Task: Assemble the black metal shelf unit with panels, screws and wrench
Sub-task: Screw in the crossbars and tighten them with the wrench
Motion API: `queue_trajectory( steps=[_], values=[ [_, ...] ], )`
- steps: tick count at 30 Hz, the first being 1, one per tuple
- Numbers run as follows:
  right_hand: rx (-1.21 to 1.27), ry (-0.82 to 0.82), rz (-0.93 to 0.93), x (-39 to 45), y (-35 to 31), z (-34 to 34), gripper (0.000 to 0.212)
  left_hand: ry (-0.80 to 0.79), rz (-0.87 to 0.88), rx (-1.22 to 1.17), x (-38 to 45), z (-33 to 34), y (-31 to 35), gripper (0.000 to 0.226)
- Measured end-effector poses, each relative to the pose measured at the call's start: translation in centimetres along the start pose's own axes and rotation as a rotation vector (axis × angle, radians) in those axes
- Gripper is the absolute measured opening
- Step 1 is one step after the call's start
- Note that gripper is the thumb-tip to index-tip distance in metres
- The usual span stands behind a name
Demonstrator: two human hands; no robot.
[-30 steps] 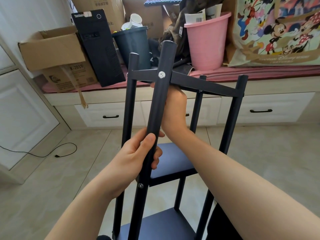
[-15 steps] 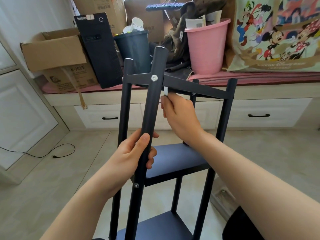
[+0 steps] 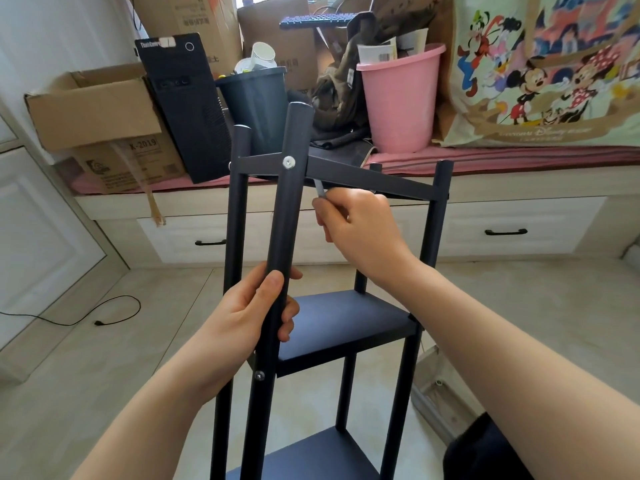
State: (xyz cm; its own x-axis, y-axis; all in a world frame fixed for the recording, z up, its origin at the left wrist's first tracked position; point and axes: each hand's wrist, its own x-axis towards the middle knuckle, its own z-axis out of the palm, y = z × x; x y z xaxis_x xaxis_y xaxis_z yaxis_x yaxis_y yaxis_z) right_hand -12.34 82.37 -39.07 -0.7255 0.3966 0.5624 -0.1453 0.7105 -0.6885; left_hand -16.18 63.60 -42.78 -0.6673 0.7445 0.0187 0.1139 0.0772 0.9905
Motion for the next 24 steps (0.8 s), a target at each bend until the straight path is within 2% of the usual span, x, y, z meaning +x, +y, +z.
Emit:
queue_trajectory(
  steps=[24],
  values=[
    [0.028,0.211,-0.072,0.4,0.5,3.6,0.033,-0.061,0.012,-0.022,0.0,0.0,-0.3,0.030]
  ],
)
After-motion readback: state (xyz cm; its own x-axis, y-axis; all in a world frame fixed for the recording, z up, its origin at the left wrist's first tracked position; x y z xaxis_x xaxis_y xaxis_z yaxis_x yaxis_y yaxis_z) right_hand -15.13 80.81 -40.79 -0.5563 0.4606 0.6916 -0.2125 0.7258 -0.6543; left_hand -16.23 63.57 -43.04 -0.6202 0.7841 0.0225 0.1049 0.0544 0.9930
